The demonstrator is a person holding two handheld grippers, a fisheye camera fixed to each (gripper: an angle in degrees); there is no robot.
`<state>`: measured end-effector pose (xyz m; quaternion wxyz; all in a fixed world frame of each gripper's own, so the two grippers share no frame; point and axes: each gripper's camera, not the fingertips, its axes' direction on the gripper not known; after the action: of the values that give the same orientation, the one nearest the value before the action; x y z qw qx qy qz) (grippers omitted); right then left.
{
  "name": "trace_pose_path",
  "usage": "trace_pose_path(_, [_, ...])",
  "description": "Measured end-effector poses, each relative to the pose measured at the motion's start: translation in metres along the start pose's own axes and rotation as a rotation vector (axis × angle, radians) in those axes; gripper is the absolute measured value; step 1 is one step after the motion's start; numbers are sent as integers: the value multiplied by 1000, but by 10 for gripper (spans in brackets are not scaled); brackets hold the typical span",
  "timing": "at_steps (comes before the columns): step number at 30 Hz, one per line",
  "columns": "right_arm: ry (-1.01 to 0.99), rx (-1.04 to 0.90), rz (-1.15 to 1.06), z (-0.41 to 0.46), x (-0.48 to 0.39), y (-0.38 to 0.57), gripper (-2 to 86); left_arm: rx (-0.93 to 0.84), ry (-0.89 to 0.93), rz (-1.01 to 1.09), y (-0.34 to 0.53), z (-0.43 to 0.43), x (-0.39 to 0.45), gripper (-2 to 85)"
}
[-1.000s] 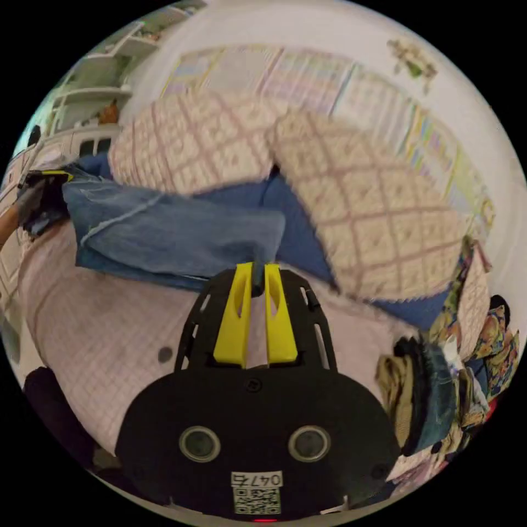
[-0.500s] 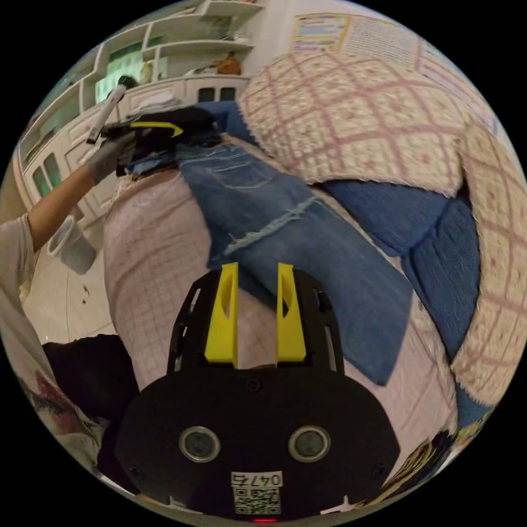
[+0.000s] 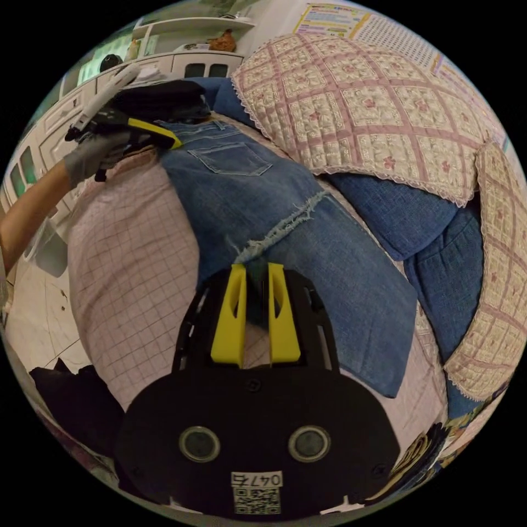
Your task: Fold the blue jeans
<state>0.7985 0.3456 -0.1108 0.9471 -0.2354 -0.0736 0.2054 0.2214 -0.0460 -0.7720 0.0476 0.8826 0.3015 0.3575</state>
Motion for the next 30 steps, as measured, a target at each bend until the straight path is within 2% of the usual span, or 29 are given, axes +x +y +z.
trace_pose_path(4, [75,-1,-25,11,30,8,2,-3,-24,1,-10,24,13,-9])
trace_pose_path(9, [109,154,153,-20,119,38,-7,-50,63,-41,-38,46,8,-9])
trace_pose_path(15, [306,267,478,-101,324,142,-8,-80,43,21,-68,60,18,-7])
trace_pose_path(17, [368,238,607,-123,409,198,-8,-99,19,52,-78,65,26,-7])
trace_pose_path(21, [477,116,789,-128,513,289,-8,-154,-3,98,-103,77,36,-6])
trace_pose_path(23, [360,39,901,-106,564,352,-8,-173,2,107,-113,82,38,-6])
trace_pose_path(26, [238,-77,1020,-60,599,411,-7,-190,21,102,-125,91,38,-6])
trace_pose_path(30, [247,-138,1057,-25,612,451,-7,-202,49,77,-138,99,36,-6])
